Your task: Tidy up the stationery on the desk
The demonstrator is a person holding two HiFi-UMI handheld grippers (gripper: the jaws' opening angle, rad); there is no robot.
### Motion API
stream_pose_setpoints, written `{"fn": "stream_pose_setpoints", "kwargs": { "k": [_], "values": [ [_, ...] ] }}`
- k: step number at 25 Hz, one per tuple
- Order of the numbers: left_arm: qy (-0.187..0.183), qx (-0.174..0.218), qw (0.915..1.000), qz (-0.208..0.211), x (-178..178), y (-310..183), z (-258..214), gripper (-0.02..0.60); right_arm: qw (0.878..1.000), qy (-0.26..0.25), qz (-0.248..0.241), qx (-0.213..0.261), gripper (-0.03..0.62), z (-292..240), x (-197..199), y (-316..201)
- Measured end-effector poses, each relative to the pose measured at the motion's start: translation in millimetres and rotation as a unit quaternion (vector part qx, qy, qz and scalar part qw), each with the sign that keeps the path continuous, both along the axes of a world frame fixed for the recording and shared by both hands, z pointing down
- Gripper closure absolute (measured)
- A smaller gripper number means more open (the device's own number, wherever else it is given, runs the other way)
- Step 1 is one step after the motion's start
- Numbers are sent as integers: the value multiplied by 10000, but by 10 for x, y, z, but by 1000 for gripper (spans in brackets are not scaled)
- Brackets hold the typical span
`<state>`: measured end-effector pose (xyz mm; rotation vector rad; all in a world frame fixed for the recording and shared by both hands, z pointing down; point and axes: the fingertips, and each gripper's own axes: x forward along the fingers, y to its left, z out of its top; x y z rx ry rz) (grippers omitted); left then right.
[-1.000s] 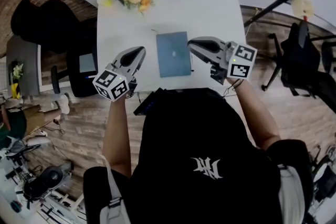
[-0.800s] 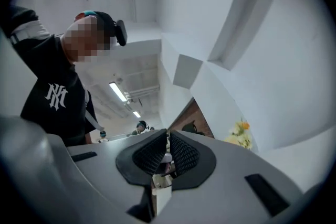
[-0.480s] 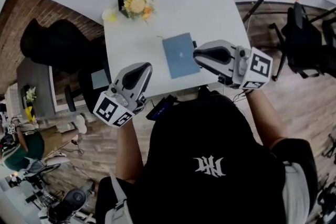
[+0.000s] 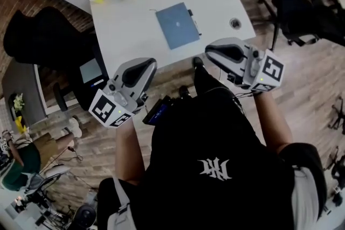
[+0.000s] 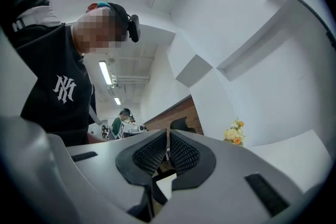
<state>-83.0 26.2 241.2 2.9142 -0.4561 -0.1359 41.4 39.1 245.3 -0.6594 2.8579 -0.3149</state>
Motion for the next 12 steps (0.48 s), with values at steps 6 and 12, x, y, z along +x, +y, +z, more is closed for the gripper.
{"fn": "stream_pose_setpoints", "kwargs": {
  "k": [6, 12],
  "values": [
    [-52, -311, 9994, 132, -150, 415, 268, 578, 9997, 108, 219, 32, 546, -19, -86, 361],
    [-240, -267, 9994, 30, -139, 657, 279, 578, 9993, 199, -108, 292, 548, -136, -287, 576]
  ]
}}
